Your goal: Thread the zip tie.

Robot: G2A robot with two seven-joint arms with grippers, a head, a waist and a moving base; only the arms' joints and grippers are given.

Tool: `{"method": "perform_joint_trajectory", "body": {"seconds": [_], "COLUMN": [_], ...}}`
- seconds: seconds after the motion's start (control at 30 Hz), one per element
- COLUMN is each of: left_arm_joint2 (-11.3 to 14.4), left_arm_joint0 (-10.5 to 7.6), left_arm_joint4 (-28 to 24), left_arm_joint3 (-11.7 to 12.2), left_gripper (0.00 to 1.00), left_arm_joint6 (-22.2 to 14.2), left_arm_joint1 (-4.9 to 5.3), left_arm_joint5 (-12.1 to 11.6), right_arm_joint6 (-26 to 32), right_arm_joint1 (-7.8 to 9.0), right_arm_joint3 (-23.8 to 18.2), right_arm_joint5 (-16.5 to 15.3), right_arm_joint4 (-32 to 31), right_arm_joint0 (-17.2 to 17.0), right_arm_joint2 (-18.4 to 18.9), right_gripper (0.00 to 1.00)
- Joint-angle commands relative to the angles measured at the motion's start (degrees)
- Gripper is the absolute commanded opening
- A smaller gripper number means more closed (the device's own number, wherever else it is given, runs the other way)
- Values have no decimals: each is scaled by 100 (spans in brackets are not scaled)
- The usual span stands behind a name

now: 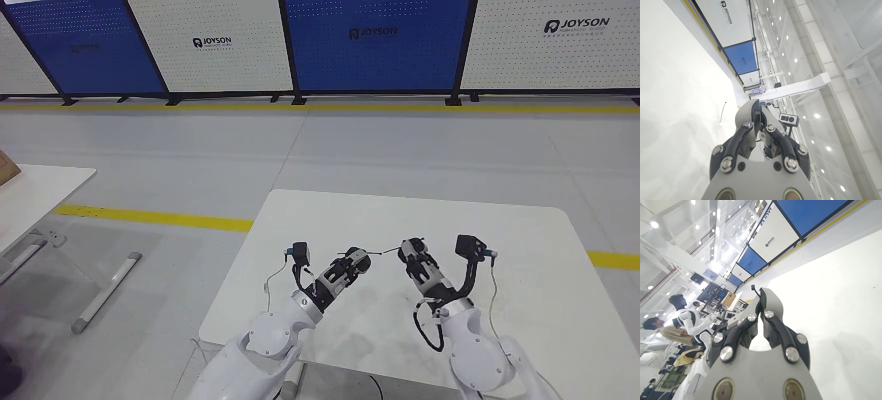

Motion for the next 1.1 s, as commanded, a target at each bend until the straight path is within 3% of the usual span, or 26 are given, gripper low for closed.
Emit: {"method": "perform_joint_trajectory", "body": {"seconds": [0.0,0.83,1.07], "left_arm_joint2": [0,0,0], "left_arm_joint0": [0,0,0], "left_arm_joint4": [0,0,0], "left_arm_joint3": [0,0,0], "left_gripper": [0,0,0], "left_arm_joint6": [0,0,0], "left_arm_joint1": [0,0,0], "left_arm_joint5": [0,0,0], "right_arm_joint6": [0,221,319], "right_arm_joint1": [-5,-83,-125], "right_arm_joint3": [-23,63,197], "right_arm_joint5": [33,99,16], "right_arm_joint4": [17,-150,239], "right_arm_joint0": [-16,69,131], "right_arm_joint2": [21,-71,-62], "right_gripper": [0,0,0]}}
